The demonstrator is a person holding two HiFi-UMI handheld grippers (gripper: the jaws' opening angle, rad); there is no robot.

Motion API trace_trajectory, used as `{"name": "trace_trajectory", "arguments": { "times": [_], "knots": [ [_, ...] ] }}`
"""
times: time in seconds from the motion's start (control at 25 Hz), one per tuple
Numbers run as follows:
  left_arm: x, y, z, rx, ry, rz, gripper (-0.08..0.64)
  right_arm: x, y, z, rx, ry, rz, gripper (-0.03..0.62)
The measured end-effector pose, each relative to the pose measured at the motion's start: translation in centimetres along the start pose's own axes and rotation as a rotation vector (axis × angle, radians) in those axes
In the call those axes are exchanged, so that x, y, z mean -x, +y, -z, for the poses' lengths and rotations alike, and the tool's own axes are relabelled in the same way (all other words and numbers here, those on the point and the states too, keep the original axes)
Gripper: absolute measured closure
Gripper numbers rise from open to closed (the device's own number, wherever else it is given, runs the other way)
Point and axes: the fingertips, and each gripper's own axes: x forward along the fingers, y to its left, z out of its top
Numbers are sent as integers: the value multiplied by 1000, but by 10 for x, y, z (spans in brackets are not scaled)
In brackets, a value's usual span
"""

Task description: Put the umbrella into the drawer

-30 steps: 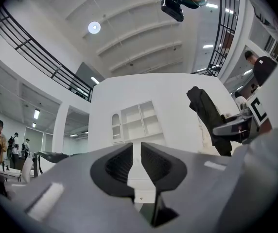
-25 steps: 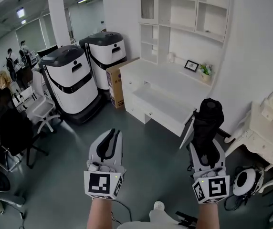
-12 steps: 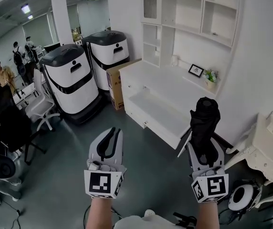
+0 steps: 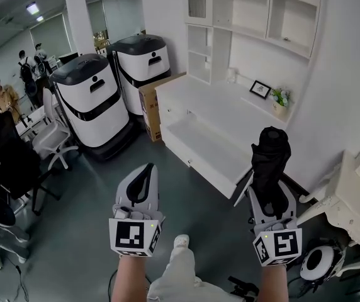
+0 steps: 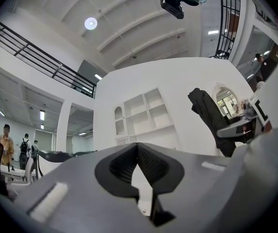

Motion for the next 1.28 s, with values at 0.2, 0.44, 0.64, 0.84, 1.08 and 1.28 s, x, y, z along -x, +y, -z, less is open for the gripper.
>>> {"name": "trace_trajectory", "arguments": {
  "times": [0.2,0.44,0.64,0.84,1.08,1.28],
  "knots": [
    [-33,9,14,1,10,5,551,-29,-13,8,3,8,7,354],
    [-82,29,33,-1,20,2,551,-80,-31,24,-10,18,23,354],
    [-133,56,51,2,32,9,552,-137,-37,31,-9,36,21,354],
    [-186,90,68,6,38,15,551,-200,-42,38,-9,46,27,354],
    [-252,123,88,17,29,45,552,-272,-50,43,0,55,45,355],
    [-291,136,102,30,23,77,551,-311,-56,45,1,58,65,354]
  ]
}}
